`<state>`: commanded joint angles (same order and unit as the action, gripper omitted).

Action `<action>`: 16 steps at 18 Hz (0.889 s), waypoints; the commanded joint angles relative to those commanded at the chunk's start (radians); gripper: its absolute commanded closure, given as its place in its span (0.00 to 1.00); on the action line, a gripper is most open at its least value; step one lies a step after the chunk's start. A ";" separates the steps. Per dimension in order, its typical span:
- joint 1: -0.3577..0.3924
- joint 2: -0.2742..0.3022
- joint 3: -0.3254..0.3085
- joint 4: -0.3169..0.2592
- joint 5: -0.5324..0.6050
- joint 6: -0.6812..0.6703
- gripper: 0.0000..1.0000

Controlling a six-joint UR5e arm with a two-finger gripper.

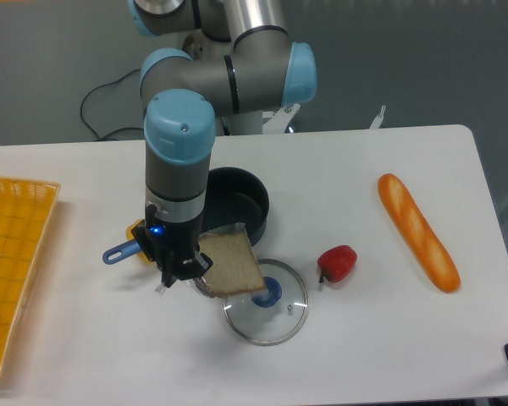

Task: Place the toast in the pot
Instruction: 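Carry the held toast slice up and over the black saucepan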

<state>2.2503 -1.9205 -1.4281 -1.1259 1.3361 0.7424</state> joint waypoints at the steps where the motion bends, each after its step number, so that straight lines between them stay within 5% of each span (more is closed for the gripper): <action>1: -0.002 0.000 0.000 0.000 0.002 -0.002 1.00; 16: -0.026 0.071 -0.126 0.003 0.000 -0.008 1.00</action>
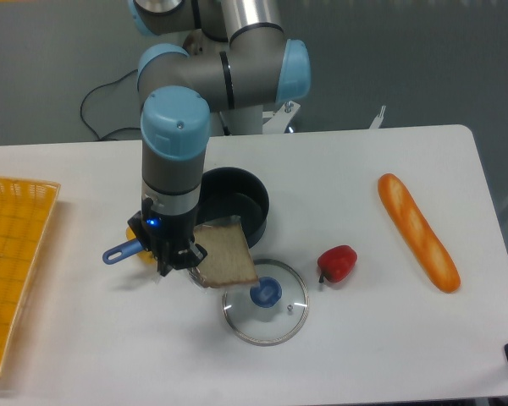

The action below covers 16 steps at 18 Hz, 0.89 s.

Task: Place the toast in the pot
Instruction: 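Carry the held toast slice up and over the black saucepan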

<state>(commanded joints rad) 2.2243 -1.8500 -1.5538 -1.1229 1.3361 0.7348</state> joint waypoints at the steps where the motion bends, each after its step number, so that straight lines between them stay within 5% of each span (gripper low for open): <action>1: -0.008 0.008 -0.005 -0.002 0.002 0.000 1.00; 16: -0.063 0.104 -0.147 -0.005 0.002 0.009 1.00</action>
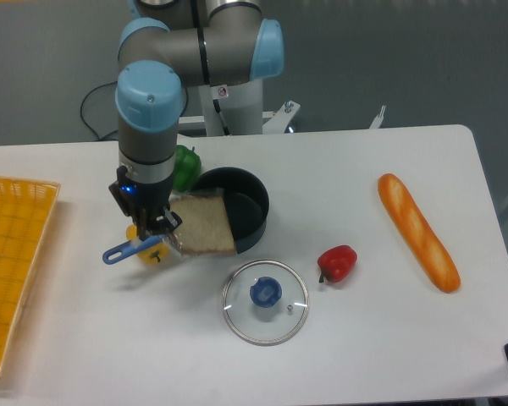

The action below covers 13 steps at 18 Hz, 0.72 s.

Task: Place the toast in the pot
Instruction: 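Carry the held toast slice up and over the black saucepan, then lower the toast slice into the saucepan, tilting it inside the rim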

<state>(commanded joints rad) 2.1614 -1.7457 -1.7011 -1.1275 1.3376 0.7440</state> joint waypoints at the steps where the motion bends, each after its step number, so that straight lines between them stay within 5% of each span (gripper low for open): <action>1: -0.002 0.005 -0.006 0.000 0.000 0.000 1.00; 13: 0.003 0.054 -0.041 -0.043 -0.041 0.040 1.00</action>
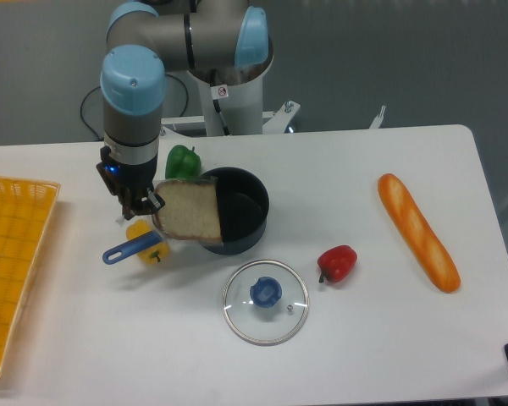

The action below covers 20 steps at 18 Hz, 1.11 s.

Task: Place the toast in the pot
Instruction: 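Lower the toast slice into the saucepan, tilting it inside the rim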

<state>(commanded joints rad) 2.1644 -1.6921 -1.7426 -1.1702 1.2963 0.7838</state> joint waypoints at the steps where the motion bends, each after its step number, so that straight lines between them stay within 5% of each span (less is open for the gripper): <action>1: 0.005 0.014 0.000 -0.028 -0.005 0.014 1.00; 5: 0.014 0.026 0.000 -0.084 -0.006 0.072 1.00; 20: 0.026 0.022 -0.020 -0.081 0.009 0.150 1.00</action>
<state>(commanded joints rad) 2.1905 -1.6705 -1.7625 -1.2517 1.3054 0.9341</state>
